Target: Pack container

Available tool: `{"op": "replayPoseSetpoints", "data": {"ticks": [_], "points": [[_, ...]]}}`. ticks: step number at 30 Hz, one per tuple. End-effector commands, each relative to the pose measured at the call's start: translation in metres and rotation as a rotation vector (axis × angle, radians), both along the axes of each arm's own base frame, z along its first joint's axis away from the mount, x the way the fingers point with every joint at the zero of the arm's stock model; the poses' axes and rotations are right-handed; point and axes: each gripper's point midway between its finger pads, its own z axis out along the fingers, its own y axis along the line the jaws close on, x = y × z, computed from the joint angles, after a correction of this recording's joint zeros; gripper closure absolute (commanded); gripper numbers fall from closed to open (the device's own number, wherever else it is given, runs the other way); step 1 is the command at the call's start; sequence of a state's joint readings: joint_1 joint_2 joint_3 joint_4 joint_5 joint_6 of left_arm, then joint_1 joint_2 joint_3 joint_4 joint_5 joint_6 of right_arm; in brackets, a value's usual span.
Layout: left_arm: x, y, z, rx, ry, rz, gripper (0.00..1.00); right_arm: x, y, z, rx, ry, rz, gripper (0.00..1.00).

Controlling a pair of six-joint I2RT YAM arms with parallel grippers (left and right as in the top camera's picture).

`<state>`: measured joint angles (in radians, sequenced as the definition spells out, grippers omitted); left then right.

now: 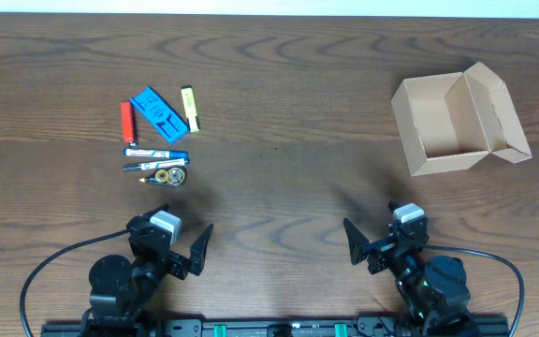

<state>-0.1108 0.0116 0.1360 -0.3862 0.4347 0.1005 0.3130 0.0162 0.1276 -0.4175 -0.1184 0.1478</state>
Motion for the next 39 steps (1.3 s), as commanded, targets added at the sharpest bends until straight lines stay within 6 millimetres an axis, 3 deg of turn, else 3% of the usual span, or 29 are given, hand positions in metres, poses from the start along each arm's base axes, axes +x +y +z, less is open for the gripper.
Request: {"op": "replayPoseSetpoints", "data": {"ticks": [1,4,10,17,23,29,36,39], "points": [[0.000,0.001,-0.008,-0.013,0.022,0.006,0.05,0.003,-0.006,-0.001,-0.026,-0.015,-0.033,0.01],[0.000,0.001,-0.008,-0.013,0.022,0.006,0.05,0.006,-0.014,-0.001,-0.040,-0.020,-0.082,0.01],[0.000,0.001,-0.008,-0.013,0.022,0.006,0.05,0.006,-0.012,0.002,-0.021,-0.026,-0.075,0.01],[0.000,0.001,-0.008,-0.013,0.022,0.006,0.05,0.005,-0.012,-0.002,0.390,0.163,-0.214,0.01],[0.000,0.001,-0.008,-0.013,0.022,0.006,0.05,0.017,-0.029,0.023,0.446,0.049,-0.309,0.01],[0.000,0.001,-0.008,-0.013,0.022,0.006,0.05,0.025,-0.039,0.023,0.393,0.095,-0.360,0.01],[0.000,0.001,-0.008,-0.013,0.022,0.006,0.05,0.054,-0.052,0.077,0.160,0.100,-0.375,0.01],[0.000,0.001,-0.008,-0.013,0.022,0.006,0.05,0.073,-0.058,0.091,0.059,0.146,-0.384,0.01]]}}
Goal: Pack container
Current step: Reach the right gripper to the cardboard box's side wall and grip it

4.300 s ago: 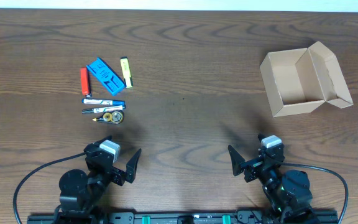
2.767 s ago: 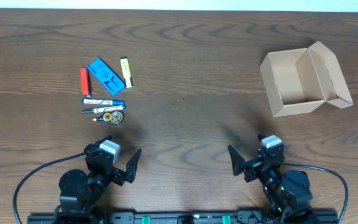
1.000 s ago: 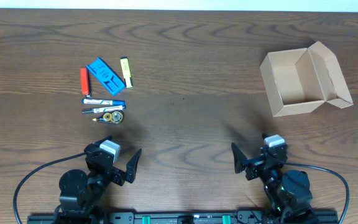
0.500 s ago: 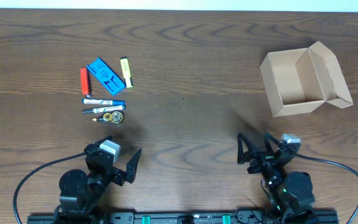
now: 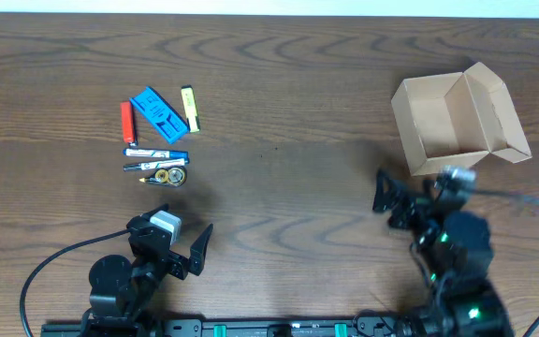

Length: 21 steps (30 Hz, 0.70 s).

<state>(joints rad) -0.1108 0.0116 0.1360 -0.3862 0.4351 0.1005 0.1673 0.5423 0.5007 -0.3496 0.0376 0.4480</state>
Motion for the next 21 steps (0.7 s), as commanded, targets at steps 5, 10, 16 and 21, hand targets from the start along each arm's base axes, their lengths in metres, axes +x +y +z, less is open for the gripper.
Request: {"op": "replayPoseSetpoints", "data": {"ticks": [5,10,16,21], "points": [[0.000,0.001,-0.008,-0.013,0.022,0.006,0.05,0.053,-0.024,0.022,-0.246,0.170,0.006,0.01],[0.000,0.001,-0.008,-0.013,0.022,0.006,0.05,0.090,-0.049,0.011,-0.320,0.322,-0.031,0.01],[0.000,0.001,-0.008,-0.013,0.022,0.006,0.05,0.121,-0.076,-0.017,-0.316,0.431,-0.088,0.01],[0.000,0.001,-0.008,-0.013,0.022,0.006,0.05,0.133,-0.081,-0.051,-0.345,0.501,-0.051,0.01]]}}
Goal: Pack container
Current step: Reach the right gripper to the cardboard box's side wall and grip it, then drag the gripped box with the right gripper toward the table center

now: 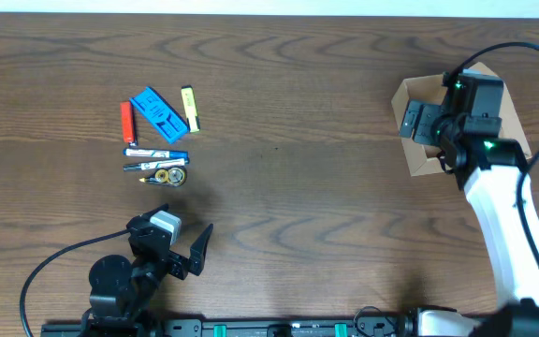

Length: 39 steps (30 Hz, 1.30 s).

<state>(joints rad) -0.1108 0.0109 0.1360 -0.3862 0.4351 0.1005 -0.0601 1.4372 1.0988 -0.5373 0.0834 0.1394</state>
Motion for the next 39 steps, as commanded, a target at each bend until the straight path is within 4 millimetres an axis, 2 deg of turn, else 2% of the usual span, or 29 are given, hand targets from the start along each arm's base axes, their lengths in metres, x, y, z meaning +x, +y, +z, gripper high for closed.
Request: {"op": "replayPoseSetpoints", "data": {"ticks": [1,8,10,11,12,13,14,15,20,23,27,33,39], "points": [[0.000,0.001,-0.009,-0.013,0.023,0.007,0.05,0.011,-0.002,-0.014,-0.030,0.035,0.053,0.01],[0.000,0.001,-0.009,-0.013,0.023,0.007,0.05,0.034,0.000,-0.060,-0.021,0.081,0.086,0.01],[0.000,0.001,-0.008,-0.013,0.023,0.006,0.05,0.038,0.004,-0.074,0.000,0.101,0.100,0.07],[0.000,0.001,-0.008,-0.013,0.023,0.006,0.05,0.039,0.005,-0.080,0.009,0.111,0.106,0.16],[0.000,0.001,-0.008,-0.013,0.023,0.006,0.05,0.039,0.008,-0.086,0.023,0.121,0.116,0.29],[0.000,0.001,-0.008,-0.013,0.023,0.006,0.05,0.039,0.010,-0.090,0.033,0.126,0.123,0.54],[0.000,0.001,-0.008,-0.013,0.023,0.007,0.05,0.039,0.013,-0.091,0.043,0.129,0.131,0.87],[0.000,0.001,-0.008,-0.013,0.023,0.006,0.05,0.039,0.015,-0.091,0.052,0.127,0.139,0.99],[0.000,0.001,-0.009,-0.013,0.023,0.007,0.05,0.043,0.048,-0.062,0.031,0.054,0.286,0.99],[0.000,0.001,-0.009,-0.013,0.023,0.007,0.05,0.042,0.082,-0.036,-0.038,-0.011,0.435,0.99],[0.000,0.001,-0.009,-0.013,0.023,0.007,0.05,0.029,0.145,-0.013,-0.141,-0.088,0.758,0.99],[0.000,0.001,-0.008,-0.013,0.023,0.006,0.05,0.000,0.219,-0.014,-0.269,-0.162,1.204,0.99],[0.000,0.001,-0.009,-0.013,0.023,0.007,0.05,-0.018,0.247,-0.013,-0.280,-0.214,1.395,0.99]]}}
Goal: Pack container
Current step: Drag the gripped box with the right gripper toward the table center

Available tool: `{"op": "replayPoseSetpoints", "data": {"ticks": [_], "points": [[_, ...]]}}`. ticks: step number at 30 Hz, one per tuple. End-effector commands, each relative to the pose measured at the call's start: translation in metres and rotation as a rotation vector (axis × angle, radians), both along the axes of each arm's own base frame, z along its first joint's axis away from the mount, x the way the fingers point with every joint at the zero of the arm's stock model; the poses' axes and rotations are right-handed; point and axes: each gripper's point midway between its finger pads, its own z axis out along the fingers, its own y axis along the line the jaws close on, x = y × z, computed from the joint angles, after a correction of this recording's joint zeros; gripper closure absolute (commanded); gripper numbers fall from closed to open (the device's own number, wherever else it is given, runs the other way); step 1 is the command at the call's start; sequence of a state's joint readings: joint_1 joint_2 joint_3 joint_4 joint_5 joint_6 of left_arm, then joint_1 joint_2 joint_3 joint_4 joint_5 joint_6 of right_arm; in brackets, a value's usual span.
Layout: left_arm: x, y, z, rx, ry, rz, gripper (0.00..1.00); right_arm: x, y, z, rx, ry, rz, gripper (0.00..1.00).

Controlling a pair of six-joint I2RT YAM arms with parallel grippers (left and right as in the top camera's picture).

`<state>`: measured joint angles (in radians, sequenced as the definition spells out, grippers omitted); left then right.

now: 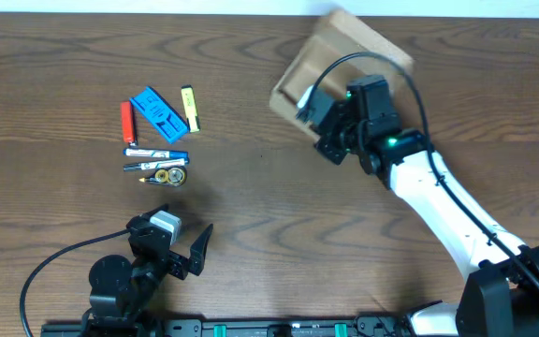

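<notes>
The cardboard box (349, 49) is tilted at the top centre of the overhead view, seemingly raised off the table. My right gripper (311, 105) is shut on the box's near wall, its arm stretching in from the lower right. At the left lie the small items: a red marker (126, 121), a blue packet (160, 114), a yellow highlighter (190, 108), two blue pens (156, 153) and a small gold roll (169, 175). My left gripper (199, 251) rests open at the front left, away from them.
Dark wooden table (269, 215) all around. The right arm's white link (447, 211) crosses the right half diagonally. The left arm's base and cable (110, 281) sit at the front edge.
My right gripper was at the box at the table's right side. Now it holds the box tilted at the top centre, well to the left. The left arm is unchanged.
Both grippers rested open at the front edge, with the box standing open at the right. The right gripper was then just before the box, then at its wall. Now the box is held at the top centre, nearer the items.
</notes>
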<state>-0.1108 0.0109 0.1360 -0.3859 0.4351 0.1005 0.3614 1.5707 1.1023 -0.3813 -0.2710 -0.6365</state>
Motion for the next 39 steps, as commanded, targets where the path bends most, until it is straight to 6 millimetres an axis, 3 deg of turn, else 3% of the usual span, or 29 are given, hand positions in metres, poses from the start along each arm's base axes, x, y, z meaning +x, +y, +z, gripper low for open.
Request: {"op": "replayPoseSetpoints", "data": {"ticks": [1,4,7,24,32,39], "points": [[0.000,0.001,-0.009,-0.013,0.023,0.007,0.05,-0.012,0.021,0.009,0.007,-0.060,0.217,0.99],[0.000,0.001,-0.009,-0.013,0.023,0.006,0.05,-0.031,0.034,0.010,0.047,-0.052,0.364,0.99],[0.000,0.001,-0.009,-0.013,0.023,0.007,0.05,-0.037,0.035,0.003,0.032,-0.035,0.400,0.99],[0.000,0.001,-0.009,-0.013,0.023,0.007,0.05,-0.047,0.032,-0.037,-0.043,0.028,0.504,0.99],[0.000,0.001,-0.009,-0.013,0.023,0.006,0.05,-0.055,0.030,-0.041,-0.062,0.043,0.540,0.99],[0.000,0.001,-0.009,-0.013,0.023,0.006,0.05,-0.061,0.044,-0.042,-0.088,0.015,0.592,0.99]]}}
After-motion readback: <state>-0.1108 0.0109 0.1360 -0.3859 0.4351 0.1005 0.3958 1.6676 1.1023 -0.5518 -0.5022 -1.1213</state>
